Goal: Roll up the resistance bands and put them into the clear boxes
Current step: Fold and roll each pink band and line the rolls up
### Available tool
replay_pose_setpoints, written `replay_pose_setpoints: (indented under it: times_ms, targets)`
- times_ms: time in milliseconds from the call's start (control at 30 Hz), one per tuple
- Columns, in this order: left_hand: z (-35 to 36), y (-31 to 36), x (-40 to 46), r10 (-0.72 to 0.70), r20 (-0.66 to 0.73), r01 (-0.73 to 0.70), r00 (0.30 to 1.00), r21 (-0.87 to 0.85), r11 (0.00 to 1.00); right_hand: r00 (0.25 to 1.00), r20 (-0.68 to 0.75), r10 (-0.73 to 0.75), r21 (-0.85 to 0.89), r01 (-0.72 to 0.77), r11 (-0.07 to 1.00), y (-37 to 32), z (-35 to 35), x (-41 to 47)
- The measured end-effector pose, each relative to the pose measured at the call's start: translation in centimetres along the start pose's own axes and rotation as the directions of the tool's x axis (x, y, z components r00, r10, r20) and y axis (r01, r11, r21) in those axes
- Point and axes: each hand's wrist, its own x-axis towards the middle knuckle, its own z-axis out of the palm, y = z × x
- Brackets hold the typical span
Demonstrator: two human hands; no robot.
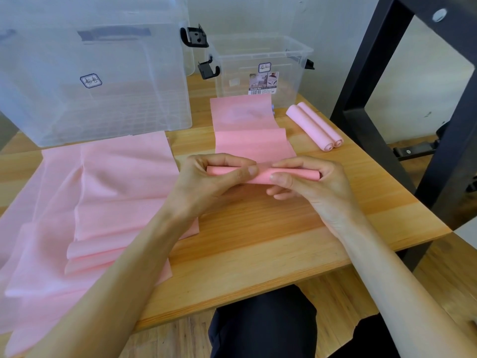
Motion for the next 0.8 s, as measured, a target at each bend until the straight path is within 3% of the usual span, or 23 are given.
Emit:
replay_pose_setpoints:
  times_ms: [133, 333, 800]
  targets:
    - [0.19, 0.26, -0.18, 0.015, 0.015, -0.015, 1.0, -0.004, 1.0, 0.999, -0.02, 0.024, 0.009, -0.024, 1.0, 0.02, -0.03, -0.05]
    - [-0.15, -0.02, 0.14, -0.07, 0.031, 0.07, 0.997, -0.018, 0.997, 1.0, 0.013, 0.006, -0.017, -0.006, 1.0, 0.06, -0.05, -0.05]
    - [-0.15, -0.04, 0.0, 0.043, 0.037, -0.043, 0.998, 0.002, 0.999, 0.999, 0.005, 0.048, 0.018, -0.048, 0.999, -0.06, -0.05, -0.09]
